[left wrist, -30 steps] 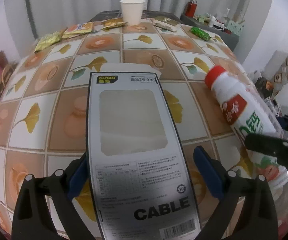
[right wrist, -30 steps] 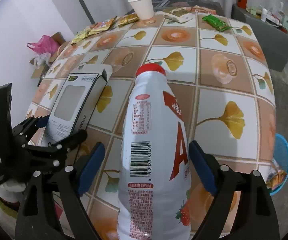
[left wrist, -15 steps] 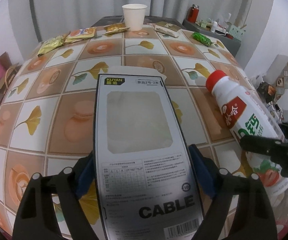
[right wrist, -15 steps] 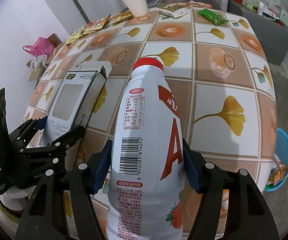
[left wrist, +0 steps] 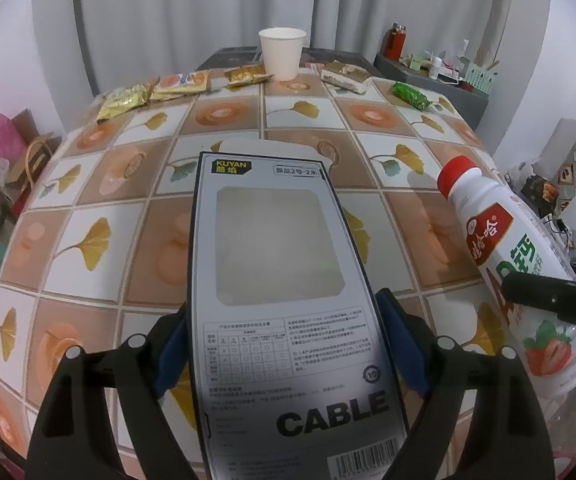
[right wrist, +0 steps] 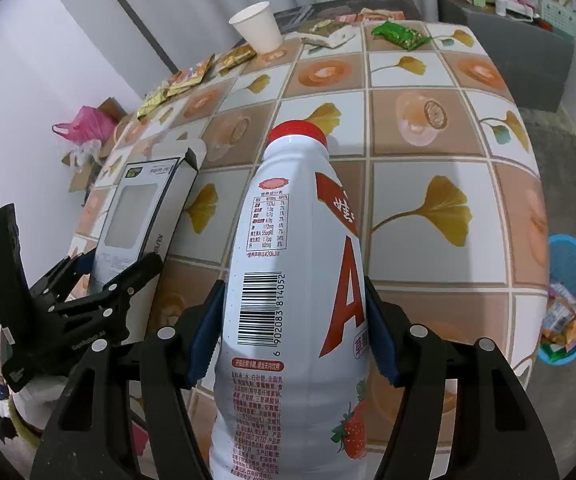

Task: Collect trash
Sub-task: 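Lift the box and bottle and carry both tools to the blue wastebasket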

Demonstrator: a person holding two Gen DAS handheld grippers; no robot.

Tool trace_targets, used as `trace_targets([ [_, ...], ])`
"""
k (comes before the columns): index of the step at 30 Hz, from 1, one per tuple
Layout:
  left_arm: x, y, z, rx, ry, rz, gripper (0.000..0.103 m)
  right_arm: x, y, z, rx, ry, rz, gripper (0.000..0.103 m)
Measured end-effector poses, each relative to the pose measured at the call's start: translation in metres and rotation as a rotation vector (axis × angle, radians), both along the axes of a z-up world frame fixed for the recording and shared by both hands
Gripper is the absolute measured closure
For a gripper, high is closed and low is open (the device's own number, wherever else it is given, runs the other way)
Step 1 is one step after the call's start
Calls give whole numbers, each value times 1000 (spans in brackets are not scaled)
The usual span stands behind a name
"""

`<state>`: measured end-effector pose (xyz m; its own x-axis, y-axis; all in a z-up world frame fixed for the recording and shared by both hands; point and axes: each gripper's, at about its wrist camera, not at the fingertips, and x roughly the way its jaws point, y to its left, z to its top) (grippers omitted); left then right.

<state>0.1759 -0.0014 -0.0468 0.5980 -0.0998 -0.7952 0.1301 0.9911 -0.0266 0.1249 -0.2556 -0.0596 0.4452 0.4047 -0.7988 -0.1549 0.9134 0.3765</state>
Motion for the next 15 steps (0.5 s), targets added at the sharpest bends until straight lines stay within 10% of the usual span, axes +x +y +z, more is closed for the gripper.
trace_targets([
  [15,-25,-13,37,57,-96,-7,21,-24,-14,22,72,-62,-6,42],
])
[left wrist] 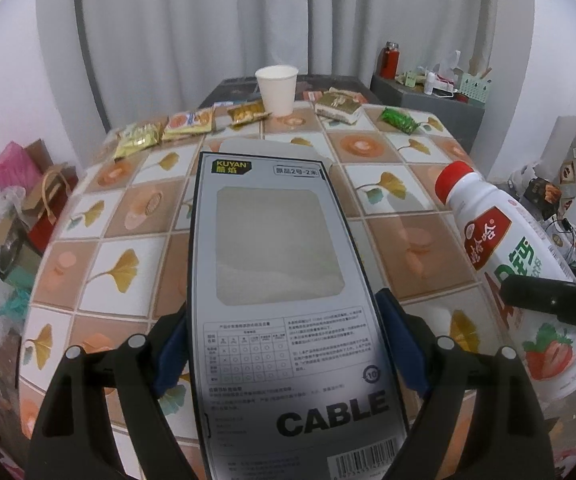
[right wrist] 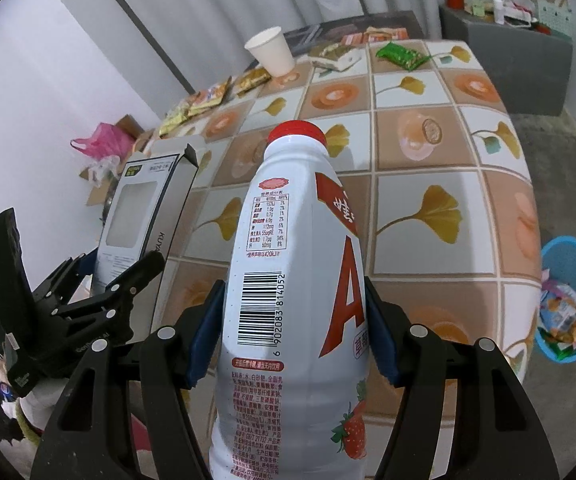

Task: Collect trash
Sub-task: 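Lift the box and bottle and carry both tools to the blue wastebasket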

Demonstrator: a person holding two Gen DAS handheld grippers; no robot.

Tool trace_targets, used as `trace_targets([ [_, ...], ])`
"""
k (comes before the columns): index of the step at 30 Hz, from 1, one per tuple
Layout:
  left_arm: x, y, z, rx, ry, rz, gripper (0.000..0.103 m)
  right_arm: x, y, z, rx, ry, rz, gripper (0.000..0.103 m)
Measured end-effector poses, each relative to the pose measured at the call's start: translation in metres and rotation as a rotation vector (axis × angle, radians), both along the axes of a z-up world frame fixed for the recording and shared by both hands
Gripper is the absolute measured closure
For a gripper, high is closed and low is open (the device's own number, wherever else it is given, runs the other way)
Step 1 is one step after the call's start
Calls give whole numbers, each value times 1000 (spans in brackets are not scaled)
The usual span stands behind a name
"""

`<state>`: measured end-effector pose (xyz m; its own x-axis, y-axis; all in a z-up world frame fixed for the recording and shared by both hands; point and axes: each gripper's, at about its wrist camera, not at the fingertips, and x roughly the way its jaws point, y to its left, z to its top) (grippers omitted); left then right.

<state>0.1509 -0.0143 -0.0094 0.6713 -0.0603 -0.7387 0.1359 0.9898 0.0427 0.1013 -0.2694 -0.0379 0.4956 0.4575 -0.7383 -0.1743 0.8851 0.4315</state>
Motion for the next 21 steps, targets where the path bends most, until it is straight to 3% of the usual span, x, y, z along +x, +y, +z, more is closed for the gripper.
trace_targets([
  [12,-26,-56,38,25,-72,-114,21,-55,-73,16,77,-76,-145,42],
  [17,-27,-100,51,-43,-58,-247,21,-93,-138,11,65,-84,-318,42],
  [21,-17,-158,49,-105,12,-395,20,-130,-195,0,14,-70,-495,42],
])
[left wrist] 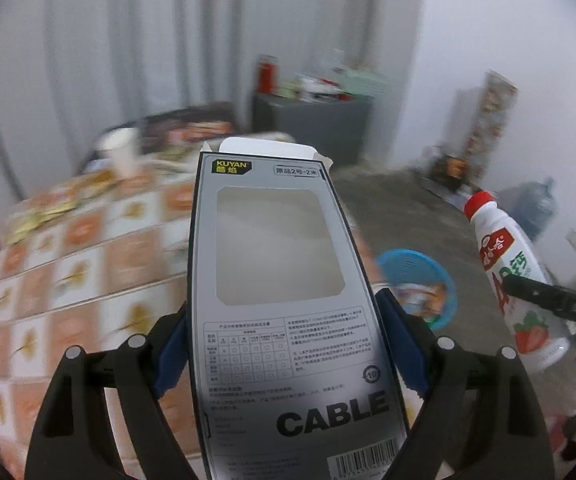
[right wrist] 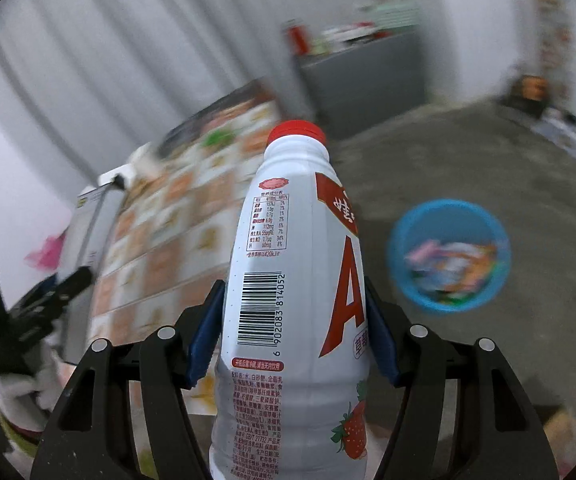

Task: Collect trash
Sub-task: 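Lift the box and bottle and carry both tools to the blue wastebasket, then open both tools to drop the box and bottle into the basket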

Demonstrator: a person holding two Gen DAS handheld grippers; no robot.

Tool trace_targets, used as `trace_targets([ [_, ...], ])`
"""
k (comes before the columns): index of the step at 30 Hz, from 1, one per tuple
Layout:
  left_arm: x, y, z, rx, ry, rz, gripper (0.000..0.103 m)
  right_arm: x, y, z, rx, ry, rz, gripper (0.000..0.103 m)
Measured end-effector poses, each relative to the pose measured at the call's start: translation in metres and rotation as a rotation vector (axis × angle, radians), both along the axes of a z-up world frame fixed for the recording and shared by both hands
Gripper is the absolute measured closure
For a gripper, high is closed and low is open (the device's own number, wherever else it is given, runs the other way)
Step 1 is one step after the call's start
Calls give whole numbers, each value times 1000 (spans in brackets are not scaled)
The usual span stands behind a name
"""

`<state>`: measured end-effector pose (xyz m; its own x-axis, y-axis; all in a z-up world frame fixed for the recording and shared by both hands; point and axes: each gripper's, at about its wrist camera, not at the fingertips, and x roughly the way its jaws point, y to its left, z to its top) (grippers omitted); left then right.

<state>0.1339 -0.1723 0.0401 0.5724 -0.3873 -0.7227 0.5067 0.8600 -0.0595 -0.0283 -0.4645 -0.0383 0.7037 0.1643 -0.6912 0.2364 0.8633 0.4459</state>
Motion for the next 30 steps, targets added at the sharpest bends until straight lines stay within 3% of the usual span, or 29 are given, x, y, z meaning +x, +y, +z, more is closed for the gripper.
trace_targets([
  [5,21,-80,-20,-25,152,-166,20,-37,-61,-31,1,67,-177,42],
  [8,35,-134,-44,-3,257,-241,20,-45,-91,-60,62,107,-239,42],
  [13,52,-215,-84,82,352,-309,20,-27,-124,-106,184,148,-275,42],
  [15,61,-248,-99,117,341,-322,19,-14,-134,-119,215,154,-278,42],
  [18,82,-287,-124,81,391,-305,14,18,-153,-140,252,155,-301,41],
  [19,88,-295,-129,72,411,-296,14,31,-160,-149,250,160,-327,35],
  [20,99,-310,-142,70,428,-272,14,42,-166,-157,220,165,-351,22],
  [22,112,-324,-159,72,428,-233,14,64,-172,-176,177,197,-388,21],
  [24,117,-327,-169,73,438,-193,14,73,-170,-200,229,248,-393,22],
  [27,119,-314,-171,18,460,-184,14,60,-160,-210,264,240,-393,23],
  [30,112,-297,-162,13,432,-211,14,39,-149,-212,250,235,-379,23],
])
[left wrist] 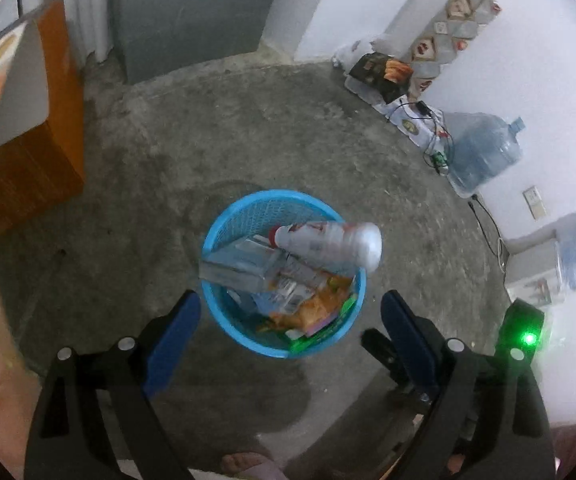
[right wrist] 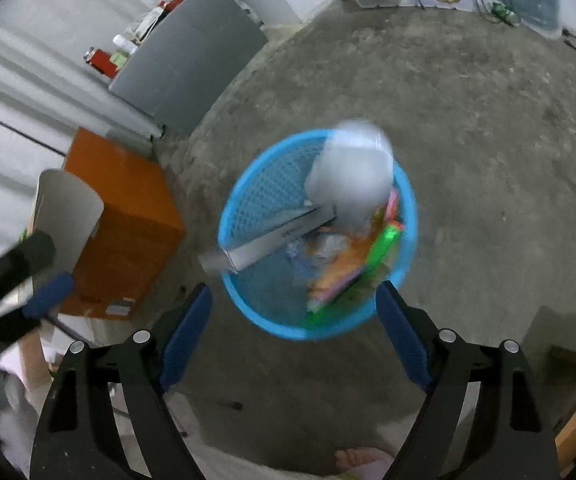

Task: Collect trash
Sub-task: 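Open both tools to drop the box and bottle into the basket, then move both tools back toward the table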

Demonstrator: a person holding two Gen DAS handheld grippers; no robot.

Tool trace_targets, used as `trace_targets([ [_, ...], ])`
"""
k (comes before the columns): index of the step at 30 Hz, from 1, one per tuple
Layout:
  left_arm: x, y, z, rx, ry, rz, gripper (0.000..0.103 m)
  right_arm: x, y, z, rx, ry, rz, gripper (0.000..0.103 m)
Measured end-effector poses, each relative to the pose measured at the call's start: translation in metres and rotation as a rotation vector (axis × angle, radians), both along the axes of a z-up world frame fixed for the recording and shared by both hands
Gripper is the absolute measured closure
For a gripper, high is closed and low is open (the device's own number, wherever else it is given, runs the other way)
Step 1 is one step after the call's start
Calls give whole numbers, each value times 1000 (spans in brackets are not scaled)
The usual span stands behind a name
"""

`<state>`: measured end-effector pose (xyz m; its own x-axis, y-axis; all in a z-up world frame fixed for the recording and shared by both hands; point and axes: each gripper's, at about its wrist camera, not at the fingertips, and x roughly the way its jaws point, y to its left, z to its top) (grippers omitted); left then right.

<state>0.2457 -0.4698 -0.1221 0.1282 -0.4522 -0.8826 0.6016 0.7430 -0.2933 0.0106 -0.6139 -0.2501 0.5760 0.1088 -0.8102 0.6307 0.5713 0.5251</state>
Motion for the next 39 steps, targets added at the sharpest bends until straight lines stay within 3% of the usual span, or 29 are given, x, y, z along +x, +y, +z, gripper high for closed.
trace_targets([
  [5,-17,40,32,-79,-35,1,14,-32,8,10,-44,-14,11,24],
  [12,-65,106,89,-170,-165,-2,14,-67,34,52,-207,-72,51,24],
  [15,-90,141,110,-196,-227,22,14,-79,54,84,-306,-140,84,23],
  [20,-134,203,144,-244,-344,90,14,-91,92,136,-447,-279,151,11],
  [24,-160,254,164,-269,-426,154,11,-96,126,174,-545,-381,197,8],
  [27,-173,289,170,-282,-438,198,8,-100,150,194,-610,-425,226,8],
  [31,-185,330,160,-274,-386,281,8,-103,183,208,-638,-464,259,8],
  [39,-212,377,162,-210,-436,421,6,-103,248,225,-700,-471,377,8],
])
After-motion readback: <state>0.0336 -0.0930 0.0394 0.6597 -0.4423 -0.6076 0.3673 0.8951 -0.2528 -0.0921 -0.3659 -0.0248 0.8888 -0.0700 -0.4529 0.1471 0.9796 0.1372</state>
